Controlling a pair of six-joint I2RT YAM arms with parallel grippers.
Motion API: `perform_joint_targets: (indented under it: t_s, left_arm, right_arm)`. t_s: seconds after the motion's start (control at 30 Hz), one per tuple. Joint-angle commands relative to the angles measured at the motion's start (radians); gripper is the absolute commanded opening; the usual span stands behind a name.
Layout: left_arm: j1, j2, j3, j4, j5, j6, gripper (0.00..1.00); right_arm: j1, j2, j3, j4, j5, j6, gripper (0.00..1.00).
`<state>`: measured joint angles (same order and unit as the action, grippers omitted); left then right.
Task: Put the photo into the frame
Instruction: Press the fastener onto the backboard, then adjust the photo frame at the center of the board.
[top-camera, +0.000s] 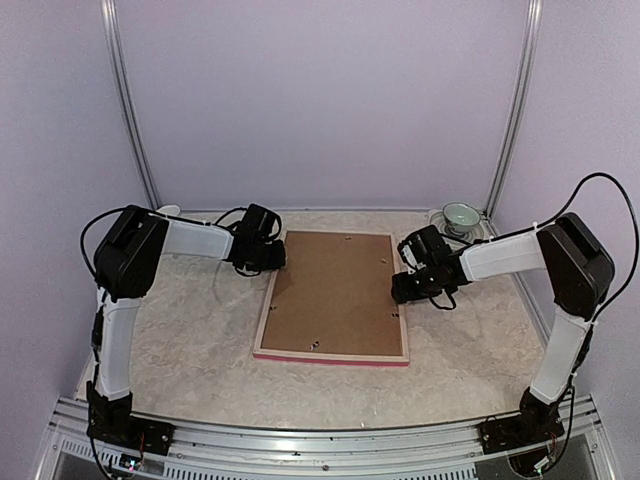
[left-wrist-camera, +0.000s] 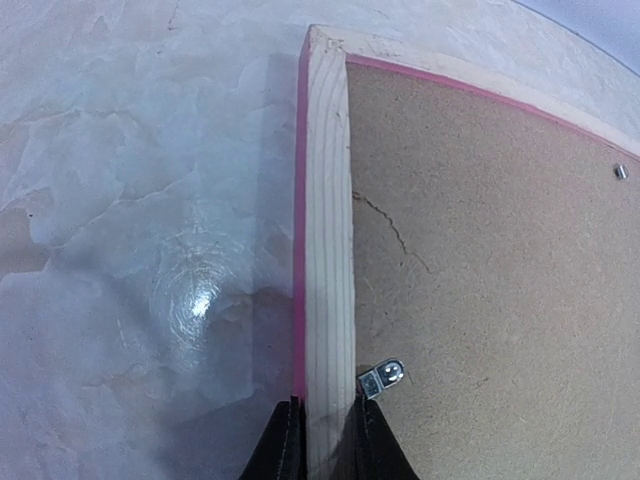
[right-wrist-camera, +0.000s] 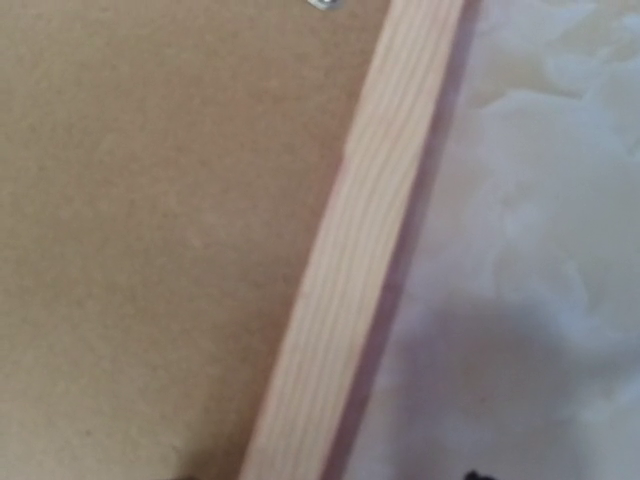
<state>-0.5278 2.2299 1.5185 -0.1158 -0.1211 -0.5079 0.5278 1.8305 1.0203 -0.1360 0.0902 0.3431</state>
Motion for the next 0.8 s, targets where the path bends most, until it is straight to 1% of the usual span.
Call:
perform_joint_targets:
  t_s: [0.0, 0.2, 0.27, 0.43, 0.5, 0.53, 0.63, 0.67, 0.77]
  left_arm:
    - [0.011, 0.036, -0.083, -0.053, 0.021, -0.039, 0.0]
    - [0.004, -0.042, -0.178, -0.02, 0.042, -0.072, 0.0]
    - [-0.003, -0.064, -0.206, -0.015, 0.041, -0.081, 0.0]
    - [-0.025, -0.118, -0.264, -0.005, 0.032, -0.094, 0.0]
    - [-0.03, -0.129, -0.273, -0.003, 0.034, -0.095, 0.0]
    - [-0.032, -0.135, -0.274, -0.005, 0.032, -0.095, 0.0]
    - [-0.031, -0.134, -0.261, -0.016, 0.014, -0.091, 0.0]
    - [-0.029, -0.131, -0.251, -0.022, 0.008, -0.089, 0.05]
    - [-0.022, -0.113, -0.221, -0.035, 0.003, -0.081, 0.1]
  right_arm:
    - [0.008, 0.015, -0.004, 0.003, 0.006, 0.0, 0.55]
    - [0.011, 0.013, -0.019, 0.023, -0.047, 0.007, 0.35]
    - [0.012, 0.016, -0.021, 0.031, -0.068, 0.012, 0.33]
    - [0.013, 0.024, -0.03, 0.042, -0.088, 0.021, 0.33]
    - [0.012, 0.025, -0.034, 0.045, -0.088, 0.022, 0.31]
    - [0.013, 0.024, -0.038, 0.049, -0.113, 0.023, 0.28]
    - [0.012, 0.023, -0.046, 0.055, -0.127, 0.021, 0.14]
    - [0.012, 0.024, -0.046, 0.055, -0.128, 0.018, 0.11]
    - [0.012, 0.029, -0.047, 0.058, -0.137, 0.011, 0.04]
